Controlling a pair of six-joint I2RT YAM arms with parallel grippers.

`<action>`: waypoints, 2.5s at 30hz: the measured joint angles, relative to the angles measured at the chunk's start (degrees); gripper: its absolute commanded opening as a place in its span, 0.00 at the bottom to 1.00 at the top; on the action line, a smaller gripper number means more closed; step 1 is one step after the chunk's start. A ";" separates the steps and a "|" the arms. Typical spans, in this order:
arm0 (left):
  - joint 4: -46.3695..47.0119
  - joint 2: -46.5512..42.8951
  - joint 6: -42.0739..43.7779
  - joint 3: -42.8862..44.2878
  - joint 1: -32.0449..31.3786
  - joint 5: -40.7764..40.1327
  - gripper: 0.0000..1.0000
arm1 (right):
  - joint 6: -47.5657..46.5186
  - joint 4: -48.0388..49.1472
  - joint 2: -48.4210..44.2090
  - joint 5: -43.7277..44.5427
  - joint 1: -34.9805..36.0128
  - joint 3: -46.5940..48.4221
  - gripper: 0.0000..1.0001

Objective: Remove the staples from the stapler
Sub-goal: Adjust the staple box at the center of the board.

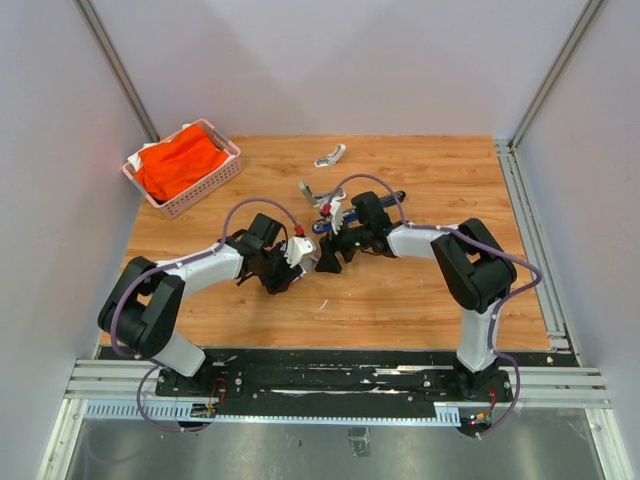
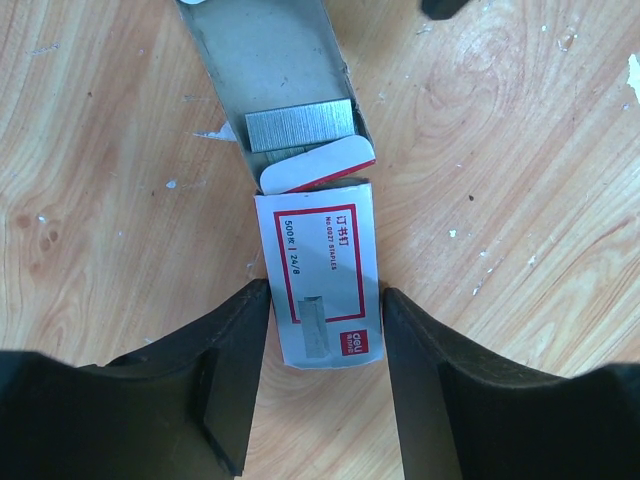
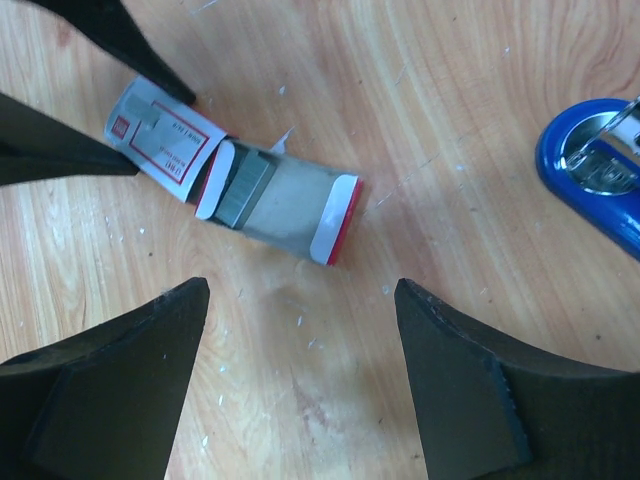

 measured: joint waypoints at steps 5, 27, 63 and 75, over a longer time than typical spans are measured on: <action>-0.22 0.57 -0.76 0.61 0.00 -0.17 0.54 | -5.70 1.18 -4.44 -0.68 0.00 -4.46 0.78; -4.33 10.51 -3.15 12.35 -3.19 -3.43 0.51 | -22.10 0.24 -24.37 -0.55 -10.93 -10.49 0.80; -12.02 23.98 -0.76 31.50 -12.68 -8.24 0.61 | -18.29 0.33 -31.26 -0.98 -18.16 -12.09 0.81; -14.91 23.67 -1.60 31.74 -12.72 -7.63 0.81 | -16.94 1.38 -32.33 -1.29 -18.43 -12.63 0.81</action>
